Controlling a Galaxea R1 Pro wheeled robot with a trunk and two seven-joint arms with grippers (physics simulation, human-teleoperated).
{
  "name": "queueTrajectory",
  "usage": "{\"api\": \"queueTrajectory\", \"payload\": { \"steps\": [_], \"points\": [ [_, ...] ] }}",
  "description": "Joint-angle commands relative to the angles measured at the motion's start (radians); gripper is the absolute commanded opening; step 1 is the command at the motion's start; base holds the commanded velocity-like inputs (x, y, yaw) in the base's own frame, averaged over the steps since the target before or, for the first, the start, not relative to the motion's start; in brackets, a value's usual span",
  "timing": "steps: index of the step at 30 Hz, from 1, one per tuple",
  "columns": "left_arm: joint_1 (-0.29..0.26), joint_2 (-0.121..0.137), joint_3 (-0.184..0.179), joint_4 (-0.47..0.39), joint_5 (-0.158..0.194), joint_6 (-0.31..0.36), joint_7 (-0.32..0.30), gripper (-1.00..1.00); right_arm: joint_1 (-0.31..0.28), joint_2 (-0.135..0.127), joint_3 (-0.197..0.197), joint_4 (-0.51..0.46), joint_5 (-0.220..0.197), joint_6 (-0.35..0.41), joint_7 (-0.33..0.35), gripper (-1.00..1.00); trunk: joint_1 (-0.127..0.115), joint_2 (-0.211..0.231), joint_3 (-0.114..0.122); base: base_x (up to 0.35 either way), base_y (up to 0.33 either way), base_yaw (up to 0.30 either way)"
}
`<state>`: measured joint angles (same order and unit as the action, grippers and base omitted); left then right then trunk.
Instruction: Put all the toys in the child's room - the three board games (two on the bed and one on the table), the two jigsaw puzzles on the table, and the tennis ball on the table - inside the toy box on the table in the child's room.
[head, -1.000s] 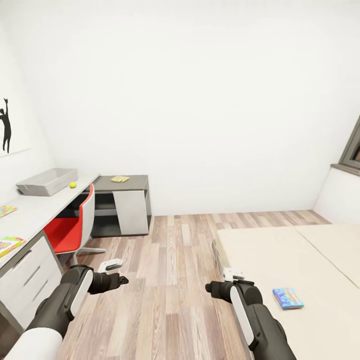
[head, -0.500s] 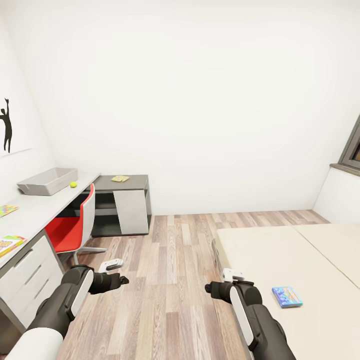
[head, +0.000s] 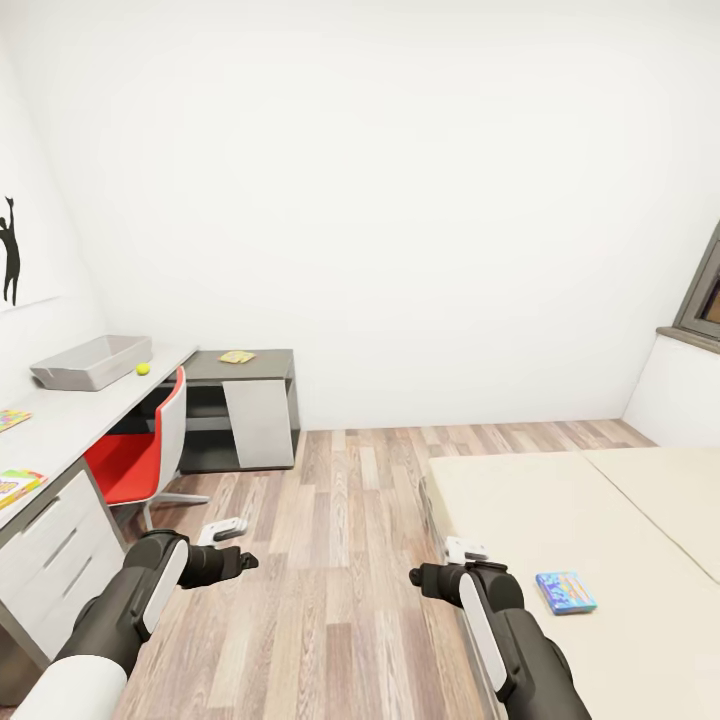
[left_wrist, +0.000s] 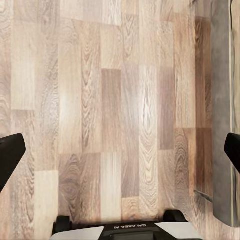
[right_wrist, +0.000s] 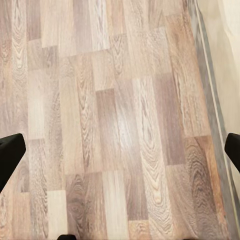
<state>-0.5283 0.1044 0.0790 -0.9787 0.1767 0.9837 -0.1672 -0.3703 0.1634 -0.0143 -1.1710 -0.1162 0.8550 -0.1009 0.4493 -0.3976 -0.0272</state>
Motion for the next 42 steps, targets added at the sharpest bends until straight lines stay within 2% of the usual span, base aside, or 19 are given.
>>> {"api": "queueTrajectory", "payload": {
  "steps": [1,11,23,42],
  "points": [
    [-0.001,0.0,0.002,0.0,0.002,0.005,-0.002,1.0,-0.001,0.001,-0.001,-0.001,-0.011,0.003,-0.01,1.0,0.001,-0.002,-0.002,-0.001,-0.01,0.0],
    [-0.001,-0.003,0.001,0.006,0.001,0.002,-0.002,1.0,0.0,-0.009,-0.005,0.0,-0.014,0.003,-0.007,1.0,0.001,-0.002,-0.002,0.0,-0.003,0.051],
    [-0.001,-0.01,0.0,0.011,-0.001,-0.014,0.0,1.0,0.001,-0.001,-0.002,0.005,-0.013,0.0,-0.007,1.0,0.001,-0.002,-0.002,-0.013,0.0,0.175],
    [-0.001,-0.018,-0.001,0.011,-0.002,-0.018,-0.004,1.0,0.0,-0.001,-0.006,0.007,-0.014,-0.001,-0.007,1.0,0.001,-0.002,-0.002,-0.038,0.0,0.013]
  ]
}}
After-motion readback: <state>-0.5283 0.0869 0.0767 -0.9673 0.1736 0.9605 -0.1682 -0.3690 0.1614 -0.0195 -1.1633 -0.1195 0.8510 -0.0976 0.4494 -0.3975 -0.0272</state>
